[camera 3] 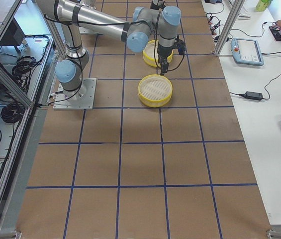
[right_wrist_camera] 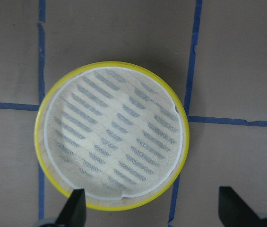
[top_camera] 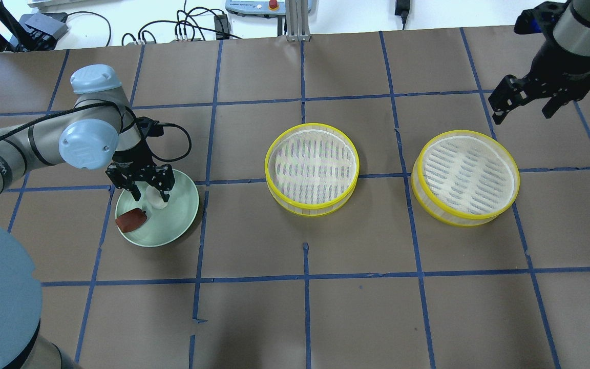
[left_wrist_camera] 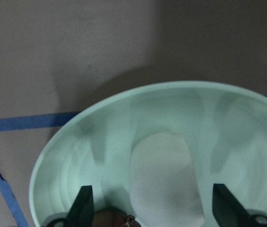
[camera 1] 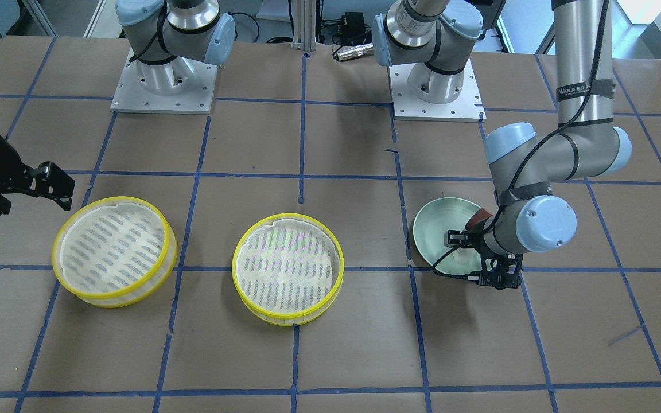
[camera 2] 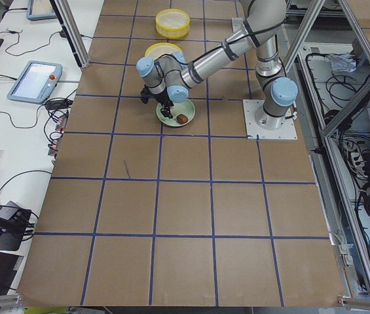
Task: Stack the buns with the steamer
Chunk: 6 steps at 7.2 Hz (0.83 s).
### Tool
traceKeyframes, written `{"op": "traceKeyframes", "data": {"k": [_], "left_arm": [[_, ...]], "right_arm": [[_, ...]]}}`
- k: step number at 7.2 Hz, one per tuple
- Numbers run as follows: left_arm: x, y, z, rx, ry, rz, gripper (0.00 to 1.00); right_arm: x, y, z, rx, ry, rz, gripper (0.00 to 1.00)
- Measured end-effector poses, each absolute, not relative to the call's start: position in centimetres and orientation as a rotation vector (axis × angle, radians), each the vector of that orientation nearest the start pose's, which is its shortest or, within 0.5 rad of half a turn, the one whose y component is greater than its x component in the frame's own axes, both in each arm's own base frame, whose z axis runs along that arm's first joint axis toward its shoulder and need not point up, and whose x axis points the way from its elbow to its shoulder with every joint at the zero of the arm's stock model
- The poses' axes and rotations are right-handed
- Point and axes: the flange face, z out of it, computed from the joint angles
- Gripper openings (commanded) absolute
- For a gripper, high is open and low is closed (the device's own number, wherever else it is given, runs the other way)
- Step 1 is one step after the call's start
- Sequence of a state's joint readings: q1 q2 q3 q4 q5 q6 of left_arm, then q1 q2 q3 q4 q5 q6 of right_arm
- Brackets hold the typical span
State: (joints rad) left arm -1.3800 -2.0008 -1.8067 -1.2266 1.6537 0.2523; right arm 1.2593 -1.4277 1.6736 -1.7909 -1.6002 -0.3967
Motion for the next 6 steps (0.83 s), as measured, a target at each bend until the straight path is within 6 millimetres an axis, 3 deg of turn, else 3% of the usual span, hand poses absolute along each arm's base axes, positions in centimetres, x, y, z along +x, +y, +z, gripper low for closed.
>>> {"op": "traceKeyframes", "data": {"k": [2, 4, 5, 6], "left_arm": [[-2.5, -57.1, 19.9, 0.066, 3.147, 0.459, 0.01], [-4.5, -58.4, 23.6, -0.105, 3.225, 0.426, 0.02], [-7.3, -58.9, 25.7, -0.179, 3.270, 0.409, 0.02], [-11.7, -58.9, 27.2, -0.237, 3.299, 0.383, 0.02]], "right_arm": [[-8.0, -55.6, 32.6, -0.101, 3.158, 0.071, 0.99], [-9.9, -55.5, 27.4, -0.060, 3.159, 0.065, 0.99], [-10.0, -55.4, 25.6, -0.053, 3.158, 0.067, 0.99], [-10.0, -55.0, 24.2, -0.051, 3.156, 0.074, 0.99]]}}
